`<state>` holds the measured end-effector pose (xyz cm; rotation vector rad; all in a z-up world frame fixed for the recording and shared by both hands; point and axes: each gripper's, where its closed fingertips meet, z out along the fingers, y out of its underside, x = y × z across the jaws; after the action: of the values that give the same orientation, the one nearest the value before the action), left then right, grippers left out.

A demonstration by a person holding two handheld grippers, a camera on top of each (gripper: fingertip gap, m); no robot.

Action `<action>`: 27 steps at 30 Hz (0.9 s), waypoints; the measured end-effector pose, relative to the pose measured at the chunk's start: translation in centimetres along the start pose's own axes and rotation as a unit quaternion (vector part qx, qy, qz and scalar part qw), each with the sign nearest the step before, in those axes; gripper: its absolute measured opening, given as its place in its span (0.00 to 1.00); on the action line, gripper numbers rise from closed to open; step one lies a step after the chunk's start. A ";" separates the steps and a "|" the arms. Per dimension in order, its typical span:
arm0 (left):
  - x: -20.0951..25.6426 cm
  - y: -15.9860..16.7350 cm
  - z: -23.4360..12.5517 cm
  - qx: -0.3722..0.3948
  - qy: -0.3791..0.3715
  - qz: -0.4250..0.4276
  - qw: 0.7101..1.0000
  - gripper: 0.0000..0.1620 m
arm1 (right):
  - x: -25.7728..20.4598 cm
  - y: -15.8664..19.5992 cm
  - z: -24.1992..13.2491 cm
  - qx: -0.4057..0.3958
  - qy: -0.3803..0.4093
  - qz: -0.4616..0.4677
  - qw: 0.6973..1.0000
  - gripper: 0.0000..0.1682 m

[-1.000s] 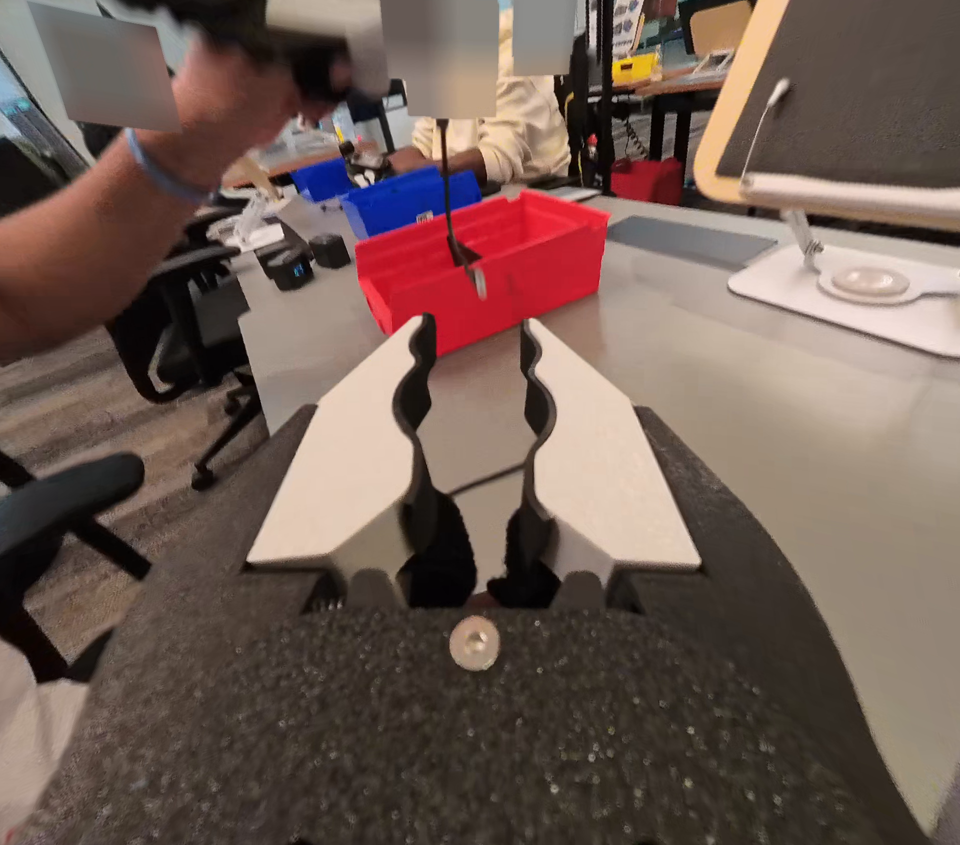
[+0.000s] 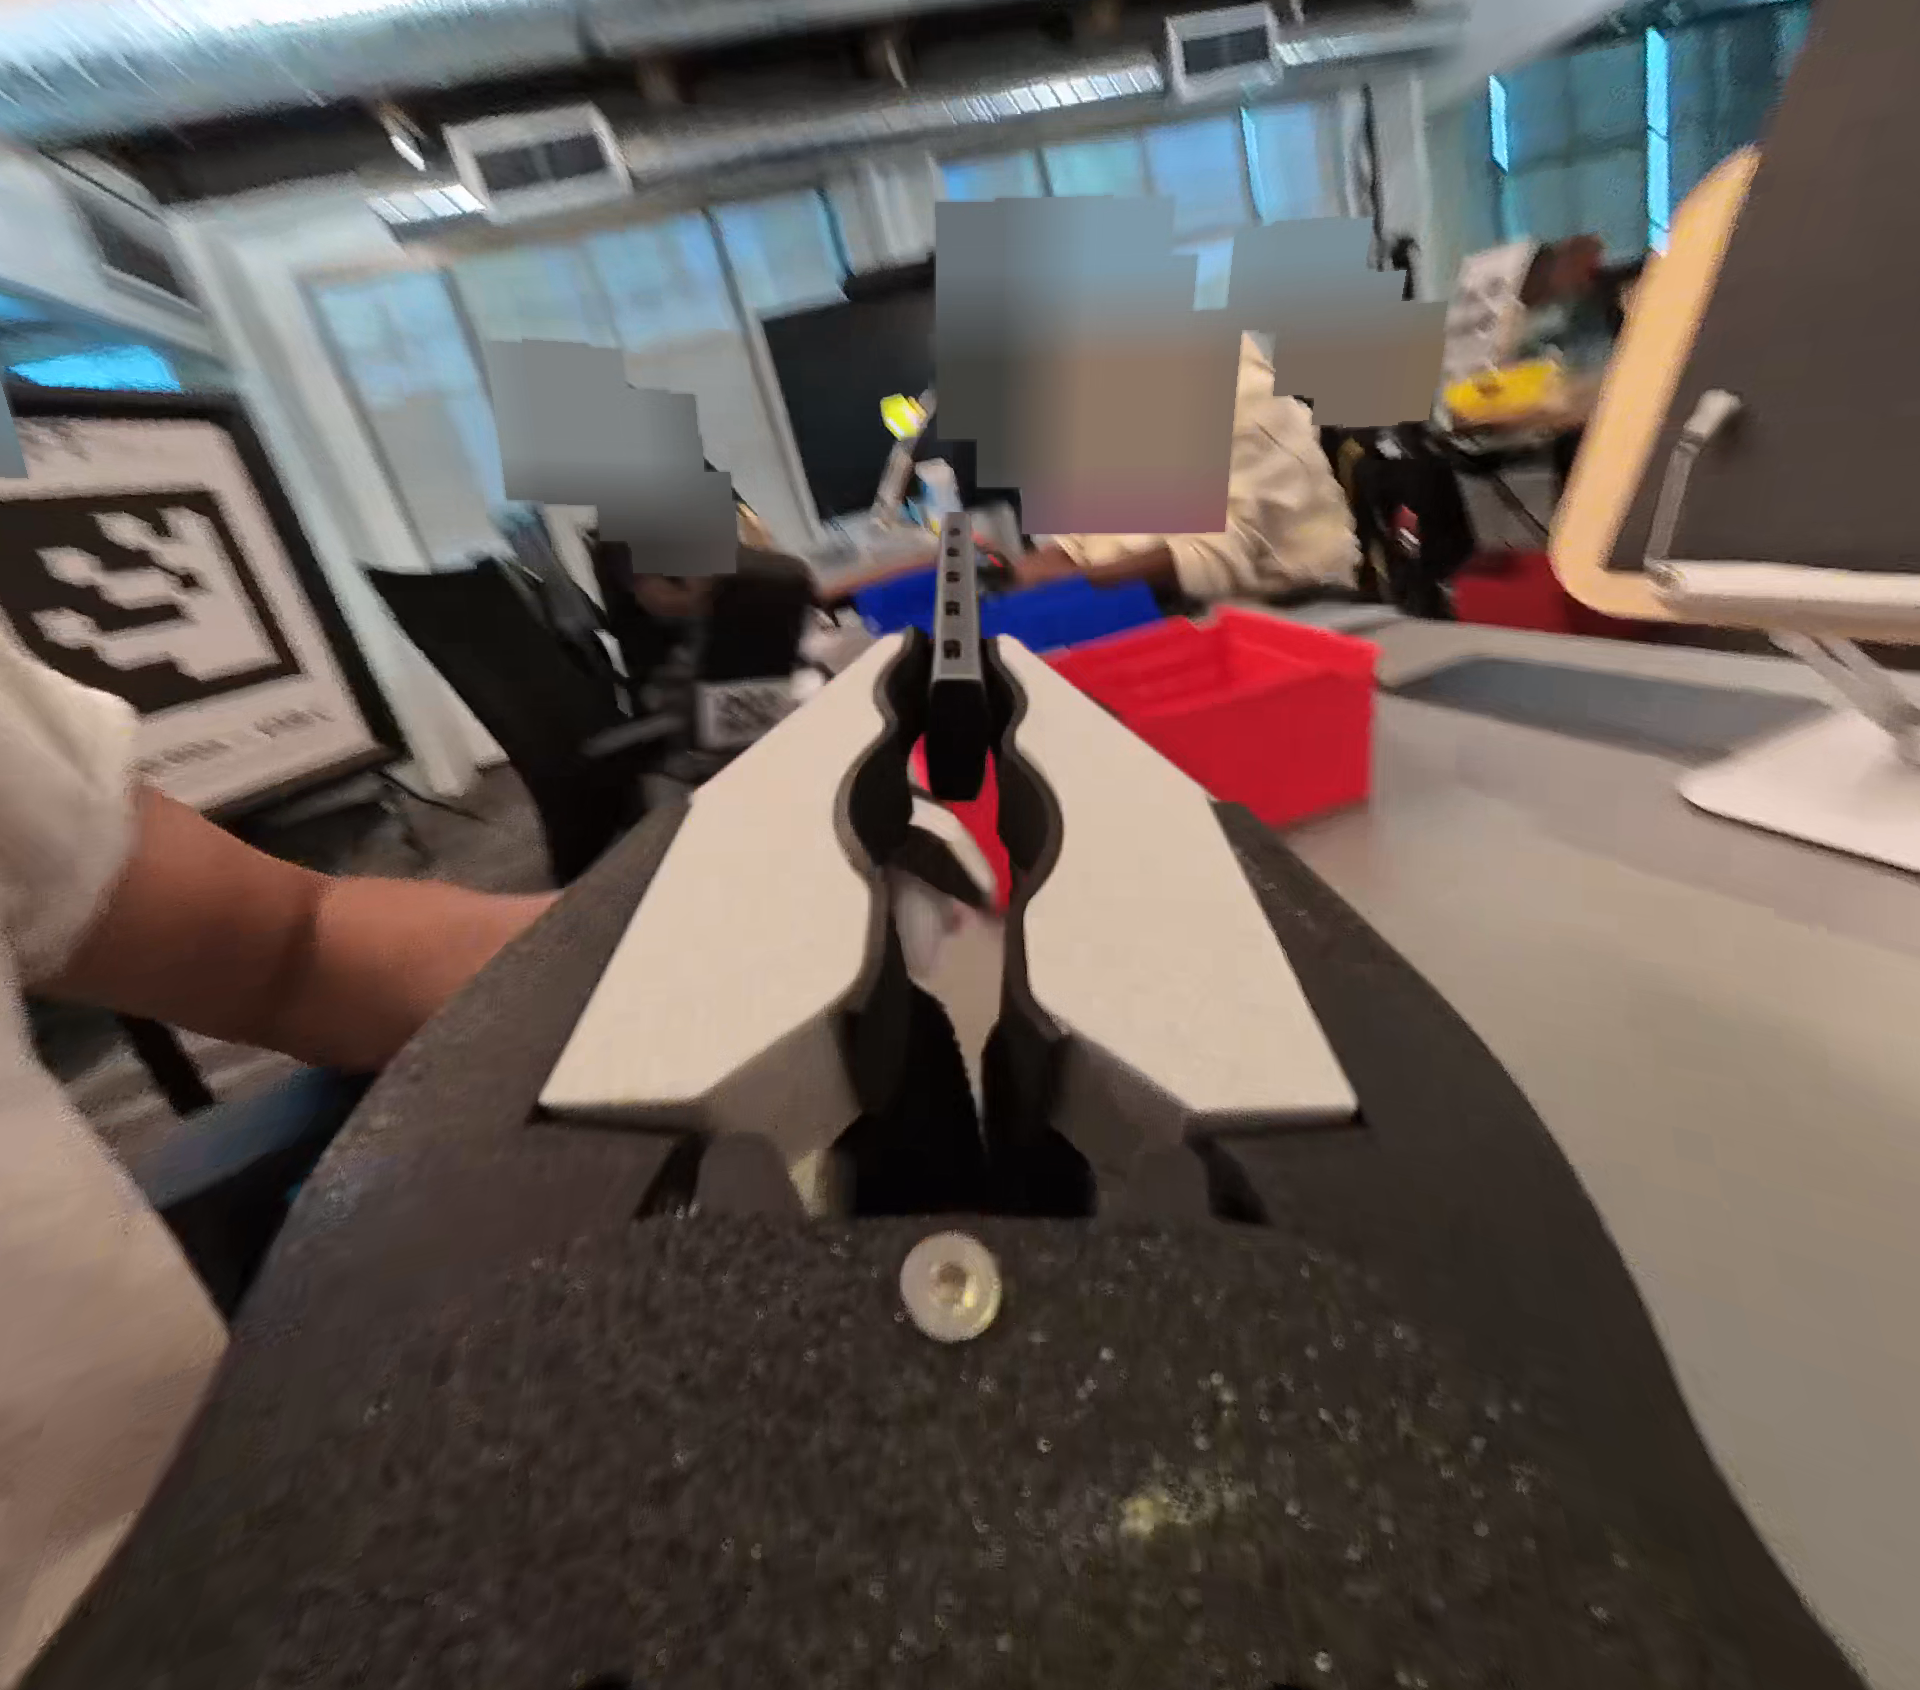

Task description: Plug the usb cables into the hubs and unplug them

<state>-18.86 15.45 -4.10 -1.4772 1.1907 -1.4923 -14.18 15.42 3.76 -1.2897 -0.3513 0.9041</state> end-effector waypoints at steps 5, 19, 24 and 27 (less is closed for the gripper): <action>1.6 -5.0 -1.0 0.106 0.074 -0.015 0.992 0.28 | -2.8 0.8 0.8 0.041 -0.068 0.023 0.997 0.05; 3.4 -4.9 -3.6 0.059 0.125 0.135 0.981 0.07 | -4.1 6.8 1.4 -0.102 -0.117 -0.001 0.988 0.05; 2.8 -4.0 -3.4 0.035 0.082 0.252 0.964 0.06 | -1.9 7.6 1.4 -0.143 -0.059 -0.020 0.988 0.12; 1.0 -4.6 -2.9 0.048 0.030 0.318 0.946 0.06 | 1.7 7.1 0.5 -0.155 0.033 -0.038 0.987 0.14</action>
<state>-21.30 16.39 0.80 -0.8582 1.4335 -1.1257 -16.16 17.01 -3.10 -1.5771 -0.5003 0.7607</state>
